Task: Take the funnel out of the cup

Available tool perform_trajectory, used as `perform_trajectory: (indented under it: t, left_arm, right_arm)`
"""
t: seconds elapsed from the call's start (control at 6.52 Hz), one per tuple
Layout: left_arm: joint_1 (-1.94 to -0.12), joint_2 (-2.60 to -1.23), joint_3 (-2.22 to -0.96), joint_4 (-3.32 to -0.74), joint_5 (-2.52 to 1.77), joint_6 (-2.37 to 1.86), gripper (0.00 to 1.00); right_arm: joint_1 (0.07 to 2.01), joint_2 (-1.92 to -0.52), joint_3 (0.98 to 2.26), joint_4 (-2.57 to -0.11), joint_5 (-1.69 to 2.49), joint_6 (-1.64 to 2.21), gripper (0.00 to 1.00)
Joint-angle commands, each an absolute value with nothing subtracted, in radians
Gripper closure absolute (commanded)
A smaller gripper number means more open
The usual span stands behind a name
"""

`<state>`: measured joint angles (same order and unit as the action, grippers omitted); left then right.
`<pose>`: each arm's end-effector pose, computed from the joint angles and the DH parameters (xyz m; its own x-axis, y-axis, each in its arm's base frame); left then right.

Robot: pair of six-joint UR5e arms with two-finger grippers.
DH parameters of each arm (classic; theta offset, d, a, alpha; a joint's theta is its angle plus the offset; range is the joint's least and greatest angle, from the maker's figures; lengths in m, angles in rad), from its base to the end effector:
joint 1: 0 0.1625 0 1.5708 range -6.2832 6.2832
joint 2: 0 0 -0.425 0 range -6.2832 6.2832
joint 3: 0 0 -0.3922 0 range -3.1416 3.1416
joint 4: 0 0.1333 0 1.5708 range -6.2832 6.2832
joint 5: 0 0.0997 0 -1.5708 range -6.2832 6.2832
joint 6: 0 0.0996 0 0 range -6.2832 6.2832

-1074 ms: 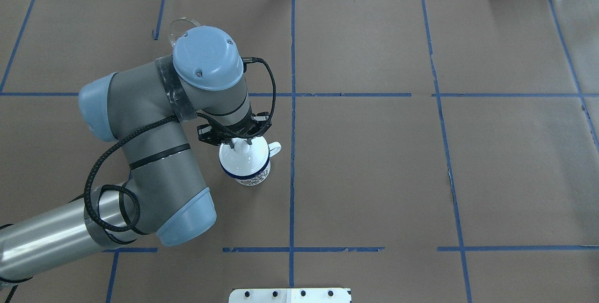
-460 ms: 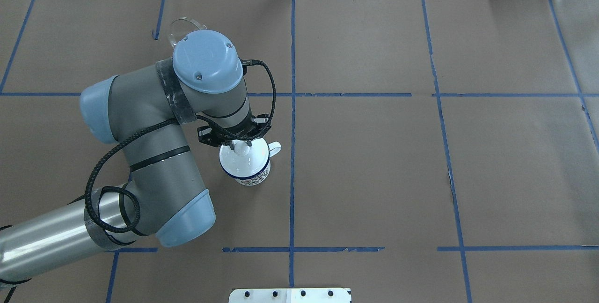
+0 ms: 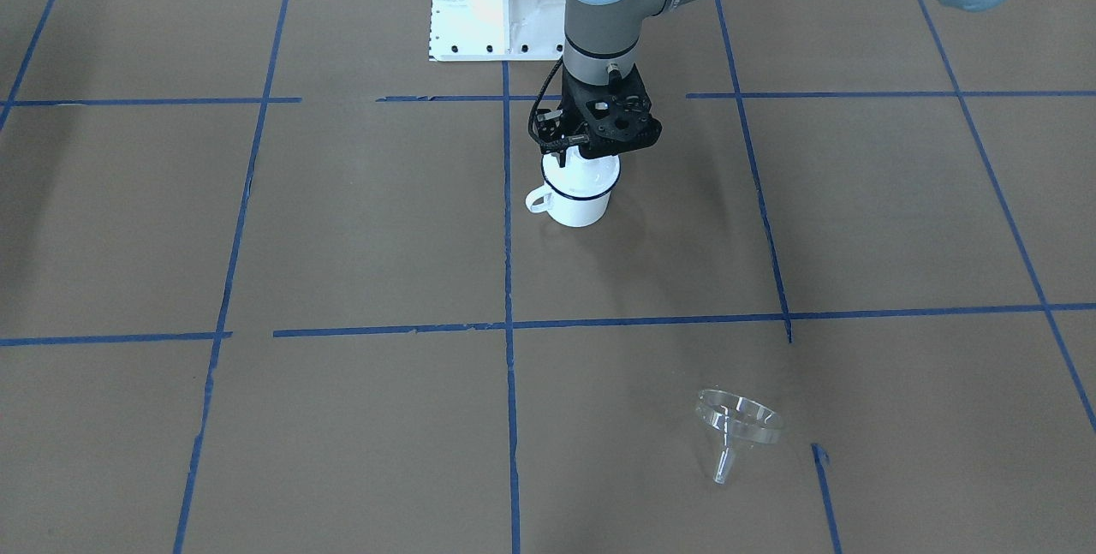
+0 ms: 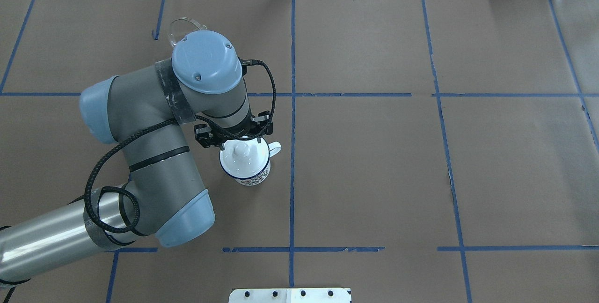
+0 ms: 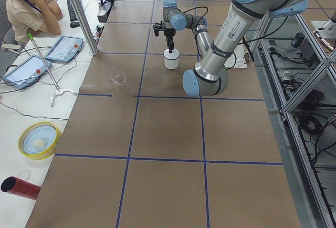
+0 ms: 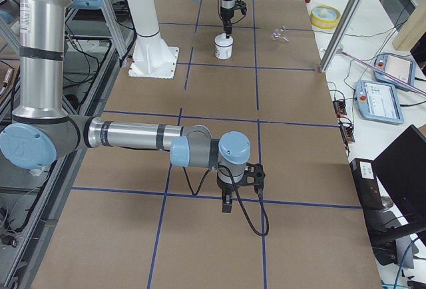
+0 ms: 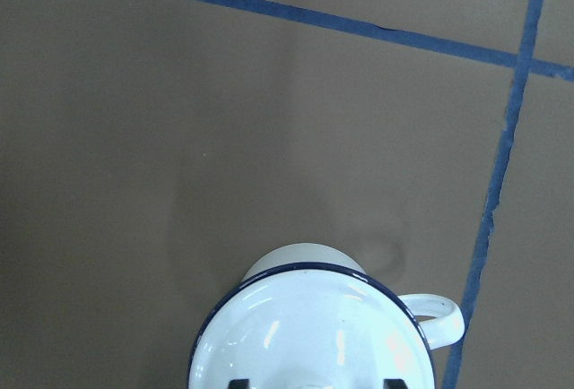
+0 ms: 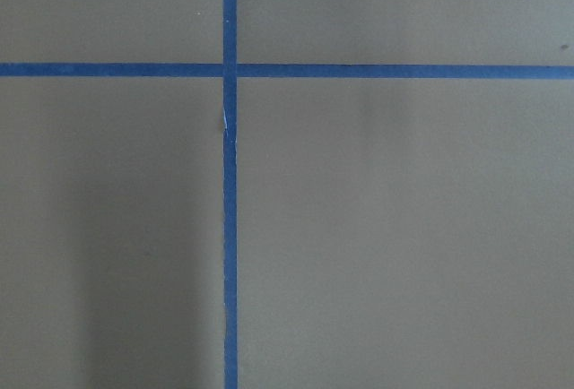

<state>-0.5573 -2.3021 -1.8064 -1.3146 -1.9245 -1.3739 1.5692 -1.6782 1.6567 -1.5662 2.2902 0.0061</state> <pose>0.4935 -0.4240 0.1618 0.6903 -0.2140 -0.6911 0.1727 0.9764 -0.1298 0.0670 -0.4451 0.6701 0.7522 0.0160 0.6587 -0.0030 0.9998 -0.0209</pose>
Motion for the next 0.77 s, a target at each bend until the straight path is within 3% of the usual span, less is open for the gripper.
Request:
perform_trajectory:
  t: [0.0, 0.31, 0.61]
  left_arm:
    - [-0.563, -2.255, -1.898, -1.313, -1.921, -1.332, 0.00]
    - [-0.660, -2.130, -2.099, -1.312, -1.927, -1.103, 0.00]
    - [-0.853, -1.960, -2.164, -1.318, -2.004, -0.892, 0.00]
  right_arm:
    - [1.569, -1.678, 1.657, -1.566, 2.290, 0.006, 0.00]
    - [1.569, -1.678, 1.657, -1.566, 2.290, 0.006, 0.00]
    - [1.569, -1.678, 1.657, -1.566, 2.290, 0.006, 0.00]
